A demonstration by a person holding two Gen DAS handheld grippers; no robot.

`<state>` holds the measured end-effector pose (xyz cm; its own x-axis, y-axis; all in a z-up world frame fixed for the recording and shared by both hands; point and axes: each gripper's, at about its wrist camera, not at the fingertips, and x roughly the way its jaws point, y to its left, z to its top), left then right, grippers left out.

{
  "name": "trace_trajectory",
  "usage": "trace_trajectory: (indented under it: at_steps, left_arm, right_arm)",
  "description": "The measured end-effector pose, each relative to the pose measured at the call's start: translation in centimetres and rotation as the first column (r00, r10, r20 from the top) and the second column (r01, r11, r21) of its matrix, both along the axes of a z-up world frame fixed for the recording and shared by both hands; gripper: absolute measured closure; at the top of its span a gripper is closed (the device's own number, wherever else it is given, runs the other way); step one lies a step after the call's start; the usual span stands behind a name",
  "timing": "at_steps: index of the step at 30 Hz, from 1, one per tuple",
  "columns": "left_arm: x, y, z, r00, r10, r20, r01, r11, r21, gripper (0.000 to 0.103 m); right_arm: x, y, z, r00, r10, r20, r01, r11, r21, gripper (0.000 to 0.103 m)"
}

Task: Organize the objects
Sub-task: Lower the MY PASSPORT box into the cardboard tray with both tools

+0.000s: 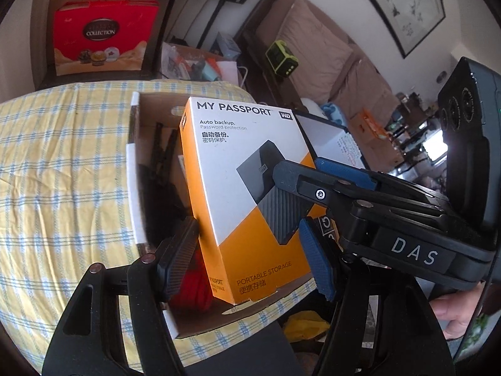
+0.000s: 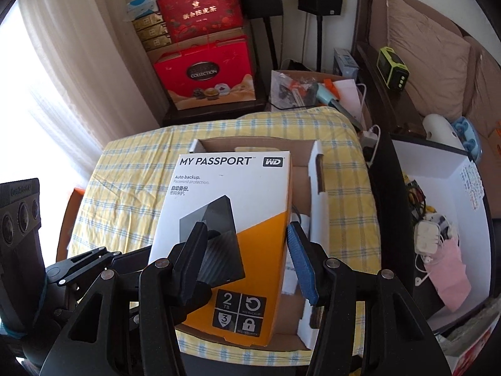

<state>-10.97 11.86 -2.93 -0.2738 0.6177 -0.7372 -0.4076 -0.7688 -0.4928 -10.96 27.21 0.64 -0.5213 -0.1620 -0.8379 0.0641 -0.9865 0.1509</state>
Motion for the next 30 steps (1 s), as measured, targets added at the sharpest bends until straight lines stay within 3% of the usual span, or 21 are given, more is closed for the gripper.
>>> trace_trajectory:
  at_steps: [7, 13, 20, 30]
  left_arm:
    - [0.7, 3.4, -2.9, 0.999, -0.03, 0.029, 0.032, 0.998, -0.059, 0.041]
    - [0.3, 3.5, -3.0, 1.0, -0.024, 0.02, 0.025, 0.997, -0.076, 0.041]
    - [-3.0, 3.2, -1.7, 1.0, 0.01, 0.006, -0.009, 0.996, -0.087, 0.041]
    - [-7.2, 3.8, -4.3, 0.997, 0.054, 0.062, -0.048, 0.993, -0.105, 0.04]
  right_arm:
    - [0.3, 3.1, -3.0, 0.998, -0.045, 0.053, 0.046, 0.999, -0.028, 0.051]
    - [-0.1, 3.4, -3.9, 0.996, -0.055, 0.063, 0.059, 0.997, -0.058, 0.051]
    - [-2.9, 3.2, -3.0, 0.998, -0.048, 0.046, 0.051, 0.997, -0.066, 0.051]
    - [-8.3, 3.5, -5.6, 0.994, -0.044, 0.1, 0.05, 0.997, -0.058, 0.052]
